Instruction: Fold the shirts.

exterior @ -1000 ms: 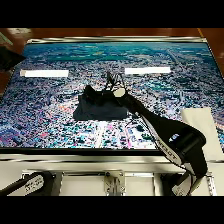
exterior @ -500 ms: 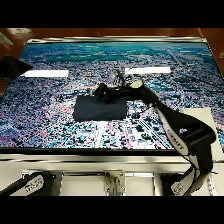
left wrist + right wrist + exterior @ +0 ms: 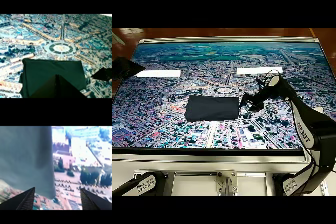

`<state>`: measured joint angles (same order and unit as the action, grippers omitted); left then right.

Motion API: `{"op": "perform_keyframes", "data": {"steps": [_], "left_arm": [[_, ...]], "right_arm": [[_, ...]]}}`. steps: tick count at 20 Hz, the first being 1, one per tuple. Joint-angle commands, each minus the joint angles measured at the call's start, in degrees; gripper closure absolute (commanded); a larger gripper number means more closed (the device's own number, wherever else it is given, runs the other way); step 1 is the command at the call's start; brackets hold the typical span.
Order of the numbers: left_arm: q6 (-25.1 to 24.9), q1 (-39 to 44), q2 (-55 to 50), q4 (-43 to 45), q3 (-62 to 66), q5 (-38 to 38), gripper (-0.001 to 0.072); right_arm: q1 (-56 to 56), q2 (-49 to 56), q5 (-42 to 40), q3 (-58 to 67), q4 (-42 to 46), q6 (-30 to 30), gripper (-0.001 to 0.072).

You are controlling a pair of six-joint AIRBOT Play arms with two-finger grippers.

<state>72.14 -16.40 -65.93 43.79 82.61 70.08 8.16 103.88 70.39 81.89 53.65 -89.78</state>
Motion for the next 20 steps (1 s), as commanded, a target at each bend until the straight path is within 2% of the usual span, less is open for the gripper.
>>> {"op": "perform_keyframes", "data": {"steps": [1,3,4,5,6,7,9,11,17,20], "left_arm": [[1.5,0.0,0.0,0.0,0.0,0.1,0.0672],[2.1,0.1,0.0,0.0,0.0,0.1,0.0672],[2.1,0.3,0.0,0.0,0.0,0.0,0.0672],[2.1,0.5,0.0,0.0,0.0,0.0,0.0672],[2.1,0.7,0.0,0.0,0.0,0.0,0.0672],[2.1,0.9,0.0,0.0,0.0,0.0,0.0672],[2.1,1.3,0.0,0.0,0.0,0.1,0.0672],[2.1,1.3,0.0,0.0,0.0,0.1,0.0672],[2.1,1.4,0.0,0.0,0.0,0.9,0.0672],[2.1,1.4,0.1,-0.1,0.0,2.2,0.0672]], "right_arm": [[1.4,5.0,-4.4,-0.5,-9.8,4.4,0.0008],[2.9,7.2,-6.5,-0.5,-15.2,6.3,0.0014],[3.4,7.6,-6.9,-0.5,-17.4,7.8,0.0116],[3.5,7.6,-7.1,-0.5,-18.1,8.8,0.0342],[3.4,7.6,-6.7,0.1,-18.1,9.2,0.0607],[2.6,7.5,-5.6,1.3,-18.2,10.4,0.065],[-0.1,6.5,-0.3,5.2,-18.1,13.2,0.065],[-4.8,2.6,4.2,8.7,-16.7,13.0,0.065],[-27.6,-17.2,11.7,10.4,-2.4,1.4,0.065],[-39.3,-23.6,18.1,10.4,2.8,-1.5,0.065]]}}
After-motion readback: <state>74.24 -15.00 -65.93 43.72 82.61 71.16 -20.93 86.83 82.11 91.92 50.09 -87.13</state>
